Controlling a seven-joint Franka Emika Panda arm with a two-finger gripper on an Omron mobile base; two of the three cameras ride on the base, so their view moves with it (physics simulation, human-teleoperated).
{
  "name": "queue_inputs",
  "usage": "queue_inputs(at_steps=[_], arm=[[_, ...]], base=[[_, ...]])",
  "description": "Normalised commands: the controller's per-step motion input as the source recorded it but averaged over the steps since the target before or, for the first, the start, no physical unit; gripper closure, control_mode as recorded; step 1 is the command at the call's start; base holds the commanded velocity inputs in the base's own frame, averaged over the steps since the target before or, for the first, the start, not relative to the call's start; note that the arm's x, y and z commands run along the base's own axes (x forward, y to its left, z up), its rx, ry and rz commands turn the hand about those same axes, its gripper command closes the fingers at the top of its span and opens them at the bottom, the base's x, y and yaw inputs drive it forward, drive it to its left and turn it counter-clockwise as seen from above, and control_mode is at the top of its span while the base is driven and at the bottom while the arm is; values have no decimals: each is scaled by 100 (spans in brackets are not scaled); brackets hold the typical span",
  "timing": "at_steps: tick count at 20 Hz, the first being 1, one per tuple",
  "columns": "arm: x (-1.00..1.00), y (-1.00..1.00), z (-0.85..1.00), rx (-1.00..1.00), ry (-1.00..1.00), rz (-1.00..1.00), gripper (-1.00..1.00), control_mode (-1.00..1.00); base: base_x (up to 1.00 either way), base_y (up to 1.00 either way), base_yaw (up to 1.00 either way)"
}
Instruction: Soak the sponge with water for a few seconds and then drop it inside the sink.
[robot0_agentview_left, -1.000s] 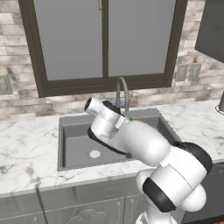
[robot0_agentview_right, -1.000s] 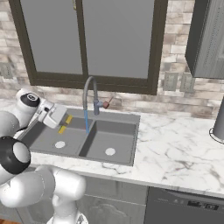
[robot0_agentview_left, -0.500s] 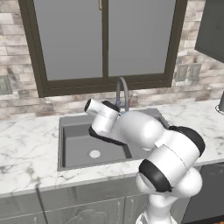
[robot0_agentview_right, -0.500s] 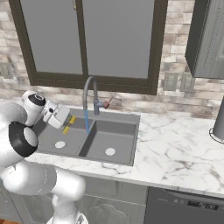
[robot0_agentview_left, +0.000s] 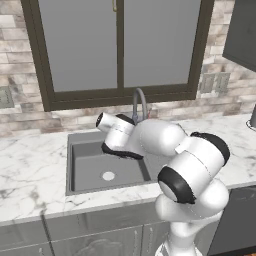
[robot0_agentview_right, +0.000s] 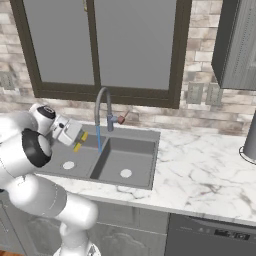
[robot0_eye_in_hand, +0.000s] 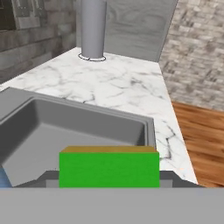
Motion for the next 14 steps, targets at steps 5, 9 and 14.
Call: queue_inputs(at_steps=[5,9,14], arm=[[20,0,-5,0,0,0,100,-100],[26,0,-16,0,0,0,100,-100],[33,0,-24,0,0,0,100,-100]], base=[[0,0,0],[0,0,0],[0,0,0]])
